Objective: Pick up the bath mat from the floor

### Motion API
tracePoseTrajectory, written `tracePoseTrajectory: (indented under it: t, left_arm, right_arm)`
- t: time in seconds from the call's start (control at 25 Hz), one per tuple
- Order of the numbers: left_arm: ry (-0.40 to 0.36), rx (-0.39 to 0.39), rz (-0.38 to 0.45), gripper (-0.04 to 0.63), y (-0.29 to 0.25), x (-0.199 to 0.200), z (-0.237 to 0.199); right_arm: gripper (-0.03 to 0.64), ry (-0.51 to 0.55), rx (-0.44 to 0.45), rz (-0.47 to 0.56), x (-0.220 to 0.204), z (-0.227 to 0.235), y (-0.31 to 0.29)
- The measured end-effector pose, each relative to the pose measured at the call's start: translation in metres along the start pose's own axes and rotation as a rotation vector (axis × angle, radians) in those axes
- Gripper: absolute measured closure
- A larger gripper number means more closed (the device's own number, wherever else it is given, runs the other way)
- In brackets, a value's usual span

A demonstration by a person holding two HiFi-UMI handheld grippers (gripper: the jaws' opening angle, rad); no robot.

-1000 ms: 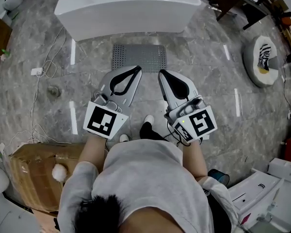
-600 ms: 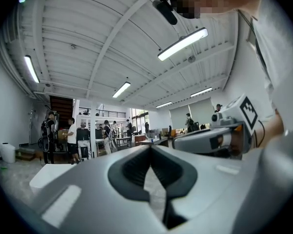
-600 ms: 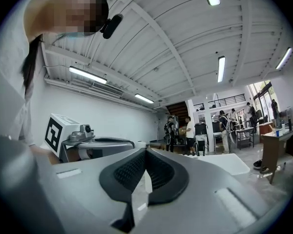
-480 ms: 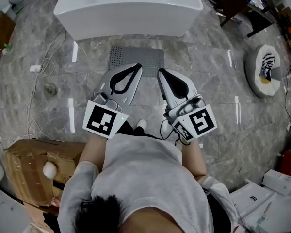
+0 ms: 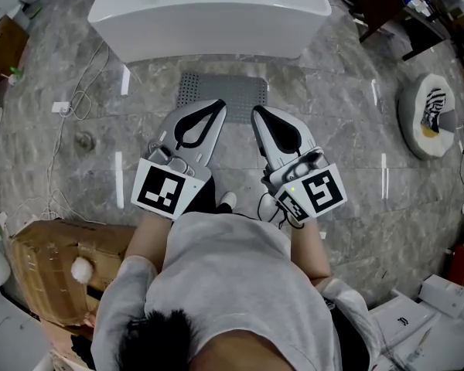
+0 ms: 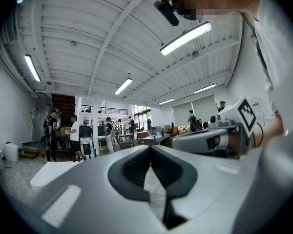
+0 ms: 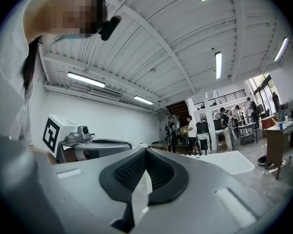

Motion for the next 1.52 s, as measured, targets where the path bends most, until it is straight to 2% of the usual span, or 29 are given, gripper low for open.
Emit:
tracePoseTrajectory:
  t: [0.96,1.52]
  left_arm:
    - [-0.001,-0.114,0.006,0.595,-0.119,-0.003,-0.136]
    - [-0.001,-0.173,0.018,0.595,-0.15,-0.016,-0.198]
  right_arm:
    - [0.617,-0.005,-0.118,0.004,0.01,0.085,-0.132]
    - [0.617,0.006,-0.188,-0.01,0.005,0.102,-0.192]
Point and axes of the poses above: the fingertips, and each gripper's own axes: y backward along the fingers, z to its right, x out of its top, the point moved 9 cm from there along y, backward along the fingers, and after that the axes turned 7 degrees about x, right-handed, at the moved point
